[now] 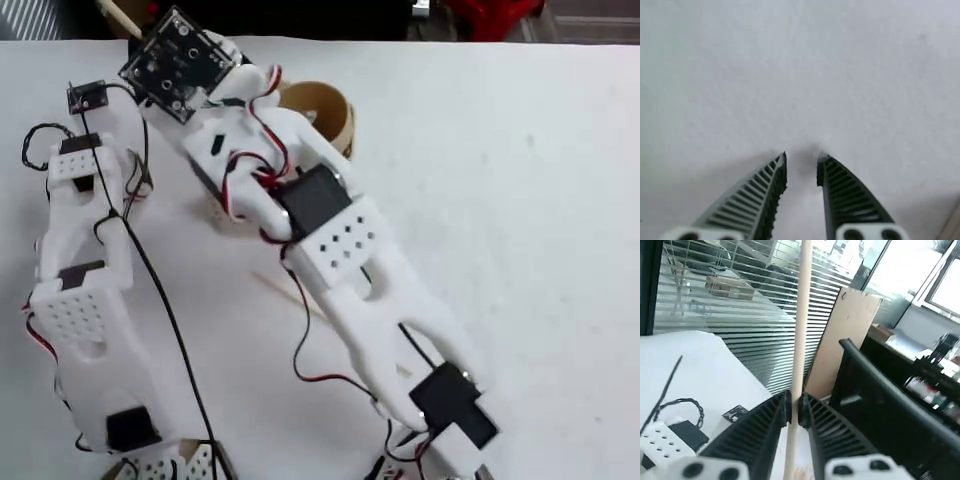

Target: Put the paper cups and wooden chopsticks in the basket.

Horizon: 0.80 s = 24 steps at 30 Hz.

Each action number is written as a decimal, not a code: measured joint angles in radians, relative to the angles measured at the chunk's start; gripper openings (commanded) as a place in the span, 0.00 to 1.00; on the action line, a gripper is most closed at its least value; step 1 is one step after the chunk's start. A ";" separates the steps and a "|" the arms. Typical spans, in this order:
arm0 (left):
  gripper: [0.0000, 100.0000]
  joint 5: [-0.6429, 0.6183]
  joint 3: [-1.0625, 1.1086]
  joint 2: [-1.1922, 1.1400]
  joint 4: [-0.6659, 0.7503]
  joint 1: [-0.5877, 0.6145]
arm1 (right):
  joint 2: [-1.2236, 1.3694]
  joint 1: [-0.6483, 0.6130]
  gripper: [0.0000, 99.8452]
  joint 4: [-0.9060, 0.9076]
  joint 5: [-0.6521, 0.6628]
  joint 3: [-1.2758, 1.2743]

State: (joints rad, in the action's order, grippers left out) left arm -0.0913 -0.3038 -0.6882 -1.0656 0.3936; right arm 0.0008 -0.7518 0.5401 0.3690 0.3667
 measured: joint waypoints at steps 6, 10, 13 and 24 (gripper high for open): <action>0.12 0.000 0.000 0.000 0.000 0.000 | 0.002 0.071 0.02 -0.009 -0.232 -0.048; 0.12 0.000 0.000 0.000 0.000 0.000 | 0.002 0.087 0.02 -0.057 -0.252 -0.141; 0.12 0.000 0.000 0.000 0.000 0.000 | -0.035 0.083 0.02 -0.137 -0.252 -0.253; 0.12 0.000 0.000 0.000 0.000 0.000 | -0.235 0.086 0.14 -0.207 -0.218 -0.528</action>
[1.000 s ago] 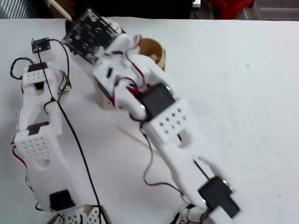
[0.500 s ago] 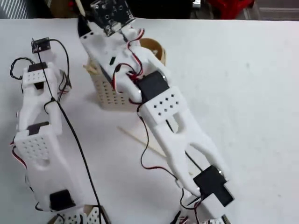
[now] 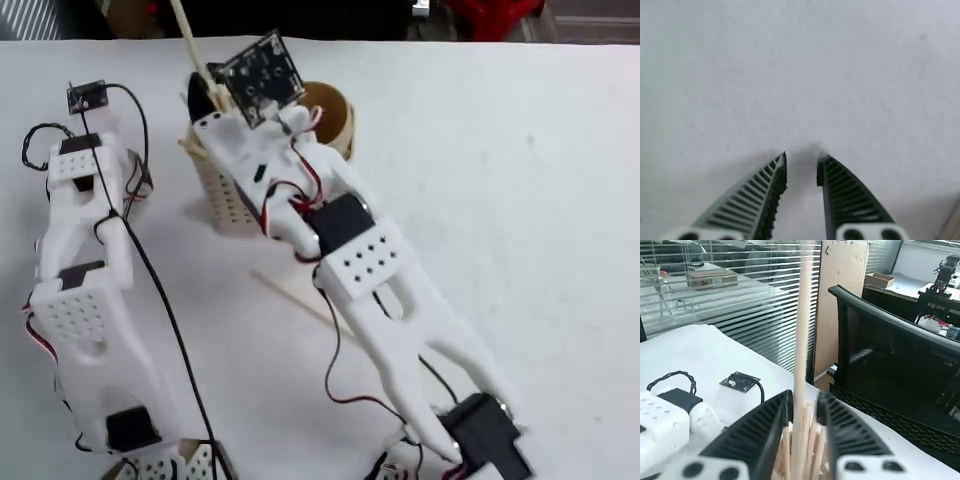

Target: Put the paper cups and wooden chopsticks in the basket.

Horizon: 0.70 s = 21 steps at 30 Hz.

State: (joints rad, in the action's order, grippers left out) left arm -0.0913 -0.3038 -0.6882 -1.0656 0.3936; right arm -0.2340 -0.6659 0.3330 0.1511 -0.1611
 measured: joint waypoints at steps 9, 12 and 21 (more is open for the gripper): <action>0.12 0.000 0.000 0.000 0.000 0.000 | -0.233 0.000 0.04 0.218 0.006 -0.044; 0.12 0.000 0.000 0.000 0.000 0.000 | -0.336 0.000 0.06 0.422 0.023 -0.044; 0.12 0.000 0.000 0.000 0.000 0.000 | -0.385 -0.071 0.13 0.918 0.391 -0.201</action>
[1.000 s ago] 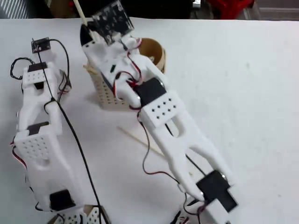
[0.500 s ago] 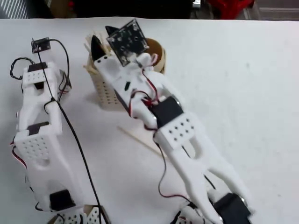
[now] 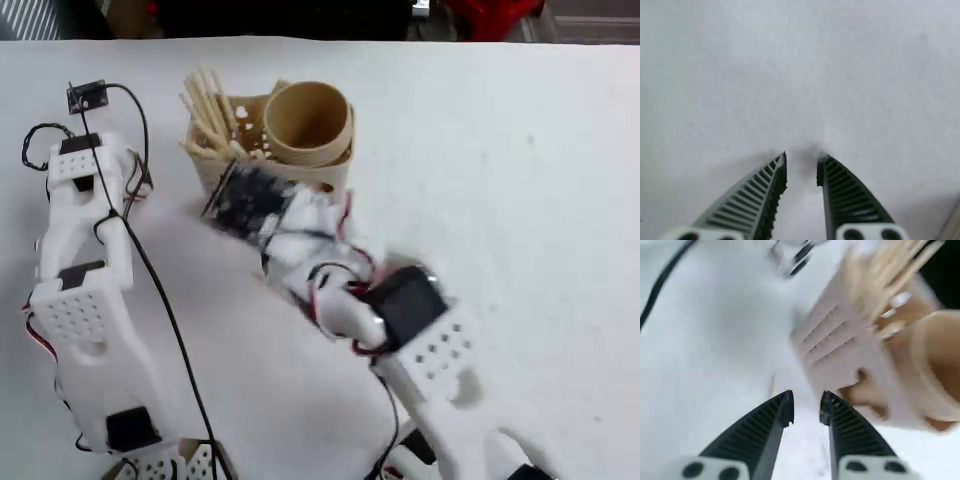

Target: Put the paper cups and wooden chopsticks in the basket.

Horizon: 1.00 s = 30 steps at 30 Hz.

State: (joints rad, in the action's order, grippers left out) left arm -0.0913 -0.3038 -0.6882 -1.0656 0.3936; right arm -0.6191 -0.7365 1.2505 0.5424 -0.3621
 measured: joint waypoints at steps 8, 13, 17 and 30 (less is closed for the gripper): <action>0.12 0.000 0.000 0.000 0.000 0.000 | 0.201 -0.005 0.14 -0.284 0.026 -0.396; 0.12 0.000 0.000 0.000 0.000 0.000 | 0.348 0.006 0.14 -0.408 0.026 -0.416; 0.12 0.000 0.000 0.000 0.000 0.000 | 0.466 0.034 0.14 -0.486 0.026 -0.416; 0.12 0.000 0.000 0.000 0.000 0.000 | 0.571 0.095 0.01 -0.511 0.026 -0.410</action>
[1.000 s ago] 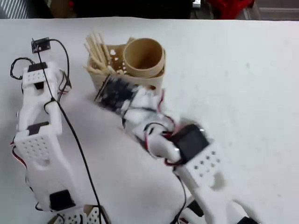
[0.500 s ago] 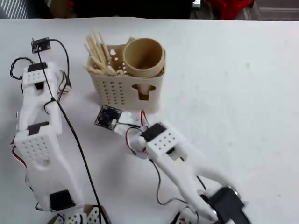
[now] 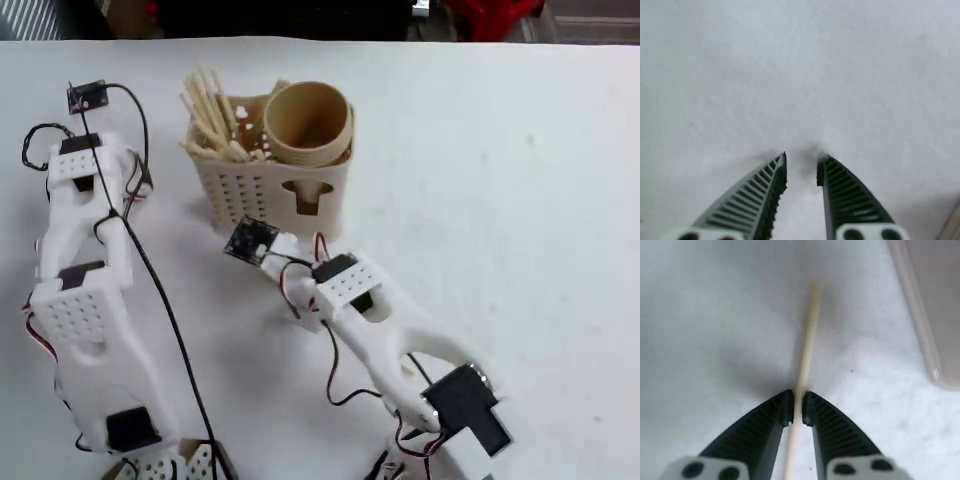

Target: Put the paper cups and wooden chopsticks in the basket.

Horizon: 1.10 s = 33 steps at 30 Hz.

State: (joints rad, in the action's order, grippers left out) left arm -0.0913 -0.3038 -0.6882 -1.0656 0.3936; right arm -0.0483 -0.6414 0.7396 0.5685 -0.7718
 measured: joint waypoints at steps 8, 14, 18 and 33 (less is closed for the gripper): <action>0.12 0.000 0.000 0.000 0.000 0.000 | -0.167 -0.002 0.02 0.114 -0.049 0.003; 0.12 0.000 0.000 0.000 0.000 0.000 | -0.591 -0.002 0.02 0.181 -0.141 0.012; 0.12 0.000 0.000 0.000 0.000 0.000 | -0.812 -0.006 0.02 0.227 -0.173 0.158; 0.12 0.000 0.000 0.000 0.000 0.000 | -0.176 -0.002 0.02 0.003 -0.336 1.108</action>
State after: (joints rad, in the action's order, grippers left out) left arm -0.0913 -0.3038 -0.6882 -1.0656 0.3936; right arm -0.2248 -0.6429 0.7426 0.2325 0.3360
